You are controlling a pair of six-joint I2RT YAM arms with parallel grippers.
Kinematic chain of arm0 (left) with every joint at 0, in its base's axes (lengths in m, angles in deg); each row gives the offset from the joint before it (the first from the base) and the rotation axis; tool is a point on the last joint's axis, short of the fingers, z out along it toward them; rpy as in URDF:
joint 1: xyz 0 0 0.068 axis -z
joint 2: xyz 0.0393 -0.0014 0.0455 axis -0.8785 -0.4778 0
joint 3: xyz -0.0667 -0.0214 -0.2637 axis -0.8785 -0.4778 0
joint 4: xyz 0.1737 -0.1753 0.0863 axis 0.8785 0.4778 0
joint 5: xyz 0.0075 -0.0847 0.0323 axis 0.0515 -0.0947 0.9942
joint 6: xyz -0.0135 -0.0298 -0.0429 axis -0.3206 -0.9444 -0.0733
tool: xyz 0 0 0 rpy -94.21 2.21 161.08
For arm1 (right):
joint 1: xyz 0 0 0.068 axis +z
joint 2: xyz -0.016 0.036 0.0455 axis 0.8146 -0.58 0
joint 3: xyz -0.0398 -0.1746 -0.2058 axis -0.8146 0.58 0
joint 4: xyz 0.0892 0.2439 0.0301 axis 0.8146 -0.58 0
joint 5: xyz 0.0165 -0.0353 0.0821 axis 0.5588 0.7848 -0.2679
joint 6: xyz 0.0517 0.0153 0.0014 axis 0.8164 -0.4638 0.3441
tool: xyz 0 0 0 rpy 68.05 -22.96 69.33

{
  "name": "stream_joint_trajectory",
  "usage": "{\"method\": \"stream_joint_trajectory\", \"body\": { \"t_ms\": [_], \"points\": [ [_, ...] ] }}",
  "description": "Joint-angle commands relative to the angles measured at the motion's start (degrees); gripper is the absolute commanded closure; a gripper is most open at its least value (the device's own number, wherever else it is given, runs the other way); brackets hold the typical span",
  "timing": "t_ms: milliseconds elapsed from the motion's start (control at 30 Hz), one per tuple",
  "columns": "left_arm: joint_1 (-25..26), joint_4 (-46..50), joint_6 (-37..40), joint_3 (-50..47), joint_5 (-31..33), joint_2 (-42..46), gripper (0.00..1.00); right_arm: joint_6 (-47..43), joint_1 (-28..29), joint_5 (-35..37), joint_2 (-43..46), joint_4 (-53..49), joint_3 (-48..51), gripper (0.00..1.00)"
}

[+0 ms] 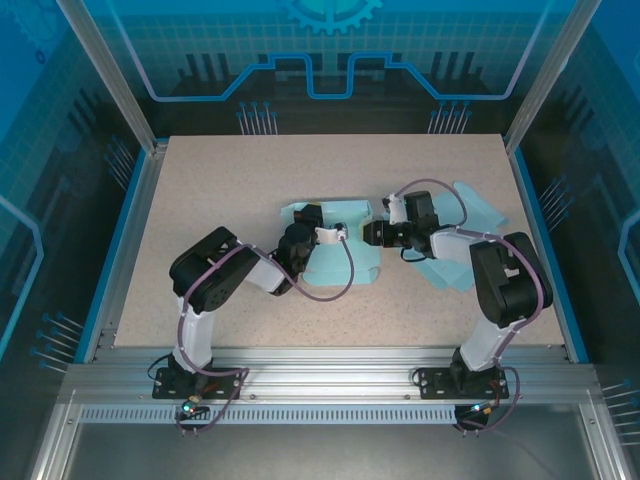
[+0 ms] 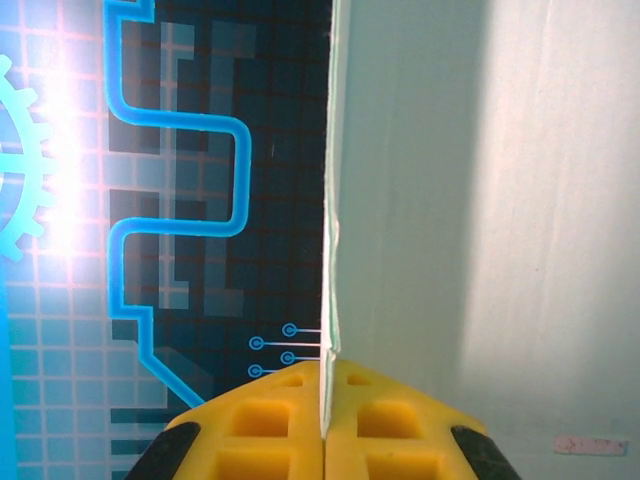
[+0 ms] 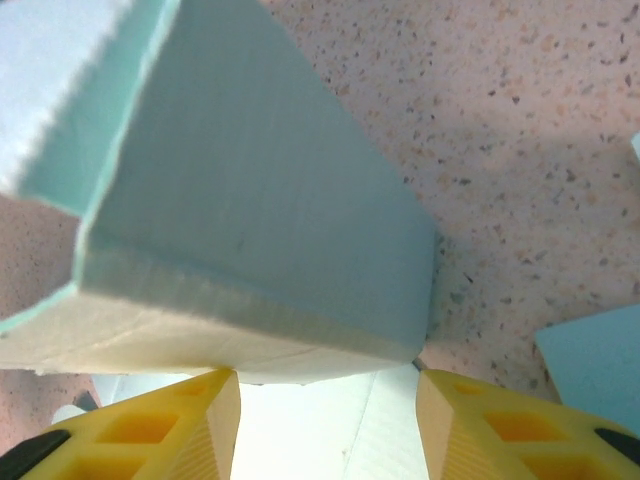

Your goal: Fold the paper box

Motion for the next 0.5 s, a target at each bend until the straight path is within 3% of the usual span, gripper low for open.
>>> {"method": "stream_joint_trajectory", "body": {
  "t_ms": [0,467],
  "points": [
    [0.78,-2.36,-0.33,-0.31,-0.26,-0.58,1.00,-1.89,0.54,2.52,1.72,1.49,0.07,0.49],
    [1.94,-1.74,-0.85,-0.06,-1.41,-0.61,1.00,-7.41,2.11,8.24,-2.23,0.57,-7.13,0.53]
  ]
}}
